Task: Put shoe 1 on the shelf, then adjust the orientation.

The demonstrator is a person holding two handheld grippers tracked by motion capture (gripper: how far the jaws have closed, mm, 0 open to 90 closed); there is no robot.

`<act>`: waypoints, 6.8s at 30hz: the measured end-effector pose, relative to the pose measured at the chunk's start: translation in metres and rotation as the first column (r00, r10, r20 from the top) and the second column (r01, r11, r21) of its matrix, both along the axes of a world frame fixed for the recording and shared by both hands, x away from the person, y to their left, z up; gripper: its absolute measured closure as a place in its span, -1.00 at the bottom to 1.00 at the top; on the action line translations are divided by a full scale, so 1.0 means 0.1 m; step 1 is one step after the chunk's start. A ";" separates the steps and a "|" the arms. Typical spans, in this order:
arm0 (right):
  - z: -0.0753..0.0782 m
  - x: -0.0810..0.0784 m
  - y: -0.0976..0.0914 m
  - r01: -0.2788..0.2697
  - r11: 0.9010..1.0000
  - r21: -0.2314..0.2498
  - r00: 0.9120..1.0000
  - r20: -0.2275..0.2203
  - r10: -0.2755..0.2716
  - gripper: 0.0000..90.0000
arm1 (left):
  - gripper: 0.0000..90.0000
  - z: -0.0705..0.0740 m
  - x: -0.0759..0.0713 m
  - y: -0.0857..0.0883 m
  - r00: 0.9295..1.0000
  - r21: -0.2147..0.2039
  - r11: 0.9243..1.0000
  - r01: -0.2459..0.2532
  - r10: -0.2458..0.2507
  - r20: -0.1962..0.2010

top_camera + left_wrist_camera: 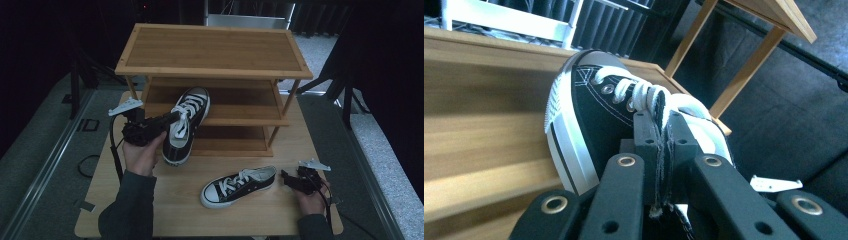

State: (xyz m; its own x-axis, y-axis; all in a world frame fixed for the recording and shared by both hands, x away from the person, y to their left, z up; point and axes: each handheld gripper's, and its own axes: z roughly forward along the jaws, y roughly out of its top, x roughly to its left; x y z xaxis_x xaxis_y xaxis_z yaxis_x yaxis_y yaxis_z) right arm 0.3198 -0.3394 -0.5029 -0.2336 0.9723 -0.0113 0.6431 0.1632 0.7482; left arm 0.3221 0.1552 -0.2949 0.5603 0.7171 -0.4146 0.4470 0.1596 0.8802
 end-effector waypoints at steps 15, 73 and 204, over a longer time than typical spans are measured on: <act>0.00 0.00 0.00 -0.001 1.000 0.000 1.000 0.000 0.001 -0.41 | 0.94 0.02 0.31 -0.06 0.997 -0.027 0.997 -0.078 0.077 -0.012; 0.00 0.00 0.00 -0.009 1.000 0.001 1.000 -0.001 0.009 -0.42 | 0.94 -0.34 1.18 -0.33 0.975 -0.216 0.952 -0.217 0.201 -0.095; 0.22 -0.30 0.33 -0.276 0.942 0.192 0.961 0.057 0.269 0.51 | -0.32 -1.97 0.00 -0.93 0.990 0.491 0.871 0.033 0.040 -0.138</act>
State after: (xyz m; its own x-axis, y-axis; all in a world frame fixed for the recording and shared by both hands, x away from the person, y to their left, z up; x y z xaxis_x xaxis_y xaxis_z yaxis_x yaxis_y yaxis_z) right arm 0.2896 -0.3065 -0.4812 -0.4924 0.8551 0.1622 0.5715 0.1772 0.8012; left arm 0.3218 0.0618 -0.4915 0.5202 0.8500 -0.0824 0.5709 -0.2744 0.7738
